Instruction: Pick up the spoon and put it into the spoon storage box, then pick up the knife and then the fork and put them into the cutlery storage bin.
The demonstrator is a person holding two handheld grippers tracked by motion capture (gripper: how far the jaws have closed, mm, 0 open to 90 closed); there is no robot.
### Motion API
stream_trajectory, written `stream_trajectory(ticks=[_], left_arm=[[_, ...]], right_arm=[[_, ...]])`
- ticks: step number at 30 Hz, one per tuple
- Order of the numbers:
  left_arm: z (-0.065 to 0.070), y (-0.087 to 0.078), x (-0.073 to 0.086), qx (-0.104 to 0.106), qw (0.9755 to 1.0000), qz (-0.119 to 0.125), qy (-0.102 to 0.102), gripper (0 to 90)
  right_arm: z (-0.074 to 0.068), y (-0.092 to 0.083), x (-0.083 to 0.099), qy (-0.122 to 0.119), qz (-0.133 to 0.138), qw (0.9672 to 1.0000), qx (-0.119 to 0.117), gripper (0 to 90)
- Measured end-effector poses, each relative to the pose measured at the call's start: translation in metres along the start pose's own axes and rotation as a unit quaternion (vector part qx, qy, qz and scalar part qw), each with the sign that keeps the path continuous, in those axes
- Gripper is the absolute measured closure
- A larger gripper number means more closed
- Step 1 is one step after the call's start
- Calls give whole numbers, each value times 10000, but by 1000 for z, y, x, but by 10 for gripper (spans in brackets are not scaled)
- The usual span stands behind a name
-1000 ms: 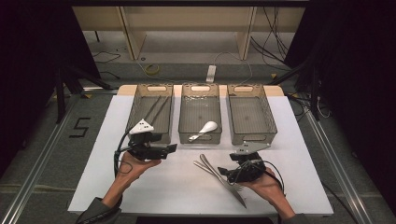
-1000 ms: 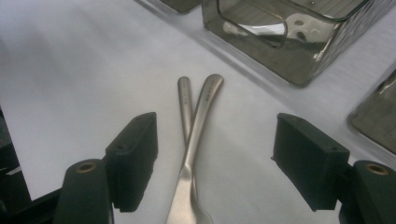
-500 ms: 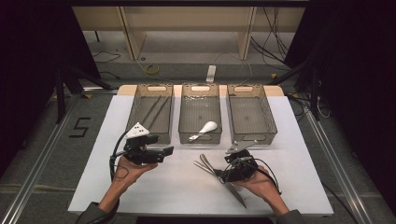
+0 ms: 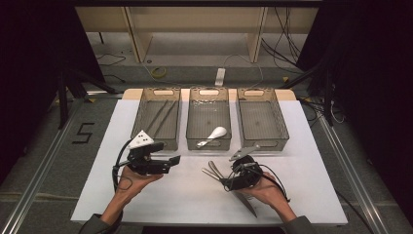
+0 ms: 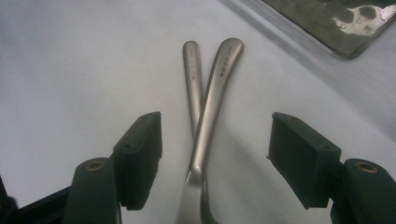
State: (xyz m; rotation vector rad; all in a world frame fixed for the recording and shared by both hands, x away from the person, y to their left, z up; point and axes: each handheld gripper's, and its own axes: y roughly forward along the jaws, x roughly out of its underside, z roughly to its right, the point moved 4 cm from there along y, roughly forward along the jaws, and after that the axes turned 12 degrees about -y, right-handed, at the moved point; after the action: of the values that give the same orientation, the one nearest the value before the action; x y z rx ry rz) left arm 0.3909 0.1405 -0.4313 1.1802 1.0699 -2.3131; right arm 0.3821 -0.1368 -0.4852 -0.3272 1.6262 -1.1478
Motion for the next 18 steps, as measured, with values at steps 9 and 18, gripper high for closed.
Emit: stream_trajectory(ticks=[9,18], left_arm=[[2,-4,3,2,9999,61,85,158],[5,-8,3,20,9998,148,116,158]], right_arm=[[2,5,1,-8,-125,9999,-37,383],[2,10,1,-54,-348,9993,-139,418]])
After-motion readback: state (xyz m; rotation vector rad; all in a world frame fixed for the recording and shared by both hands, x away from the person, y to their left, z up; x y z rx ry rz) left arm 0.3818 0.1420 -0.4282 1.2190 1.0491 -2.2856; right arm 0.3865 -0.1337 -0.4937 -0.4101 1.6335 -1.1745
